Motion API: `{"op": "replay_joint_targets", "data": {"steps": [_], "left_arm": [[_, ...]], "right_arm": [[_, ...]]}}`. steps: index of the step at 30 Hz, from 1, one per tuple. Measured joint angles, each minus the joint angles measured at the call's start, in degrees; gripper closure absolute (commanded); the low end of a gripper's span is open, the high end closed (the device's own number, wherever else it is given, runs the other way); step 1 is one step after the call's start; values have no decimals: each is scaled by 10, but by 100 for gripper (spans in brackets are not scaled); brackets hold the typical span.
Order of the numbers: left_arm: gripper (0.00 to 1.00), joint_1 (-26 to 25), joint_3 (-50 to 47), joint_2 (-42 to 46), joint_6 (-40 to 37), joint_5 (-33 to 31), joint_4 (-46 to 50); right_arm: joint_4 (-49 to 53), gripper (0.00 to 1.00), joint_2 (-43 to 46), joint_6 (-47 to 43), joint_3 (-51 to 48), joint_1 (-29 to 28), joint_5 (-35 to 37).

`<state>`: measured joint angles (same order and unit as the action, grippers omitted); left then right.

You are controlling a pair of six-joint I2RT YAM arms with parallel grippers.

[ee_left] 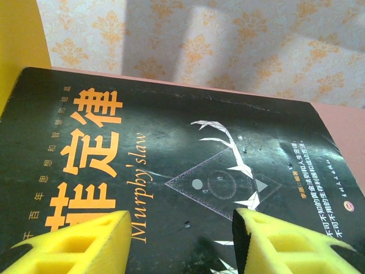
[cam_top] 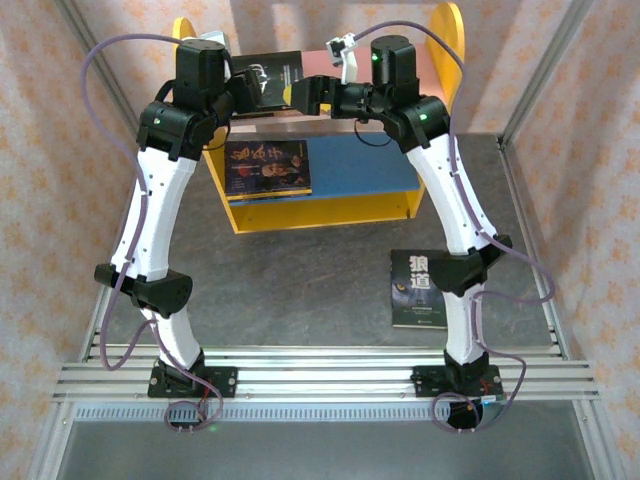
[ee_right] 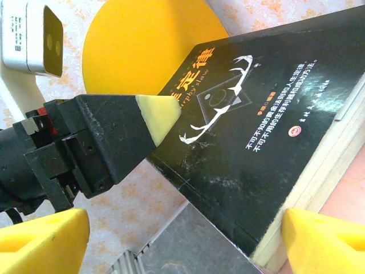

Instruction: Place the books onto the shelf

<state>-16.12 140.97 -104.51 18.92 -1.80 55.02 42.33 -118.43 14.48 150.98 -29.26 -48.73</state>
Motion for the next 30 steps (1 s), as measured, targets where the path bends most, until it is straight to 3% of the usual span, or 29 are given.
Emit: {"op": "replay_joint_targets", "data": {"steps": [8,12,17,23,26,30], "left_arm": [[48,0,25,29,-10,-8,10],[48,0,-51,117,-8,-8,0],[49,-46,-308,315,19,-22,-63],[49,-152,-716,567,119,-54,-163],[49,-191,-875,628,189,-69,-177],[49,-243,-1024,629,273,-71,-221]], "right_arm": [[10,13,56,-13,-70,14,23],[29,13,117,-29,-143,30,52],[19,9,300,-55,-411,34,129],[8,4,557,-43,-756,49,241],[24,3,635,-25,-877,57,298],[49,1,662,7,-987,81,372]]}}
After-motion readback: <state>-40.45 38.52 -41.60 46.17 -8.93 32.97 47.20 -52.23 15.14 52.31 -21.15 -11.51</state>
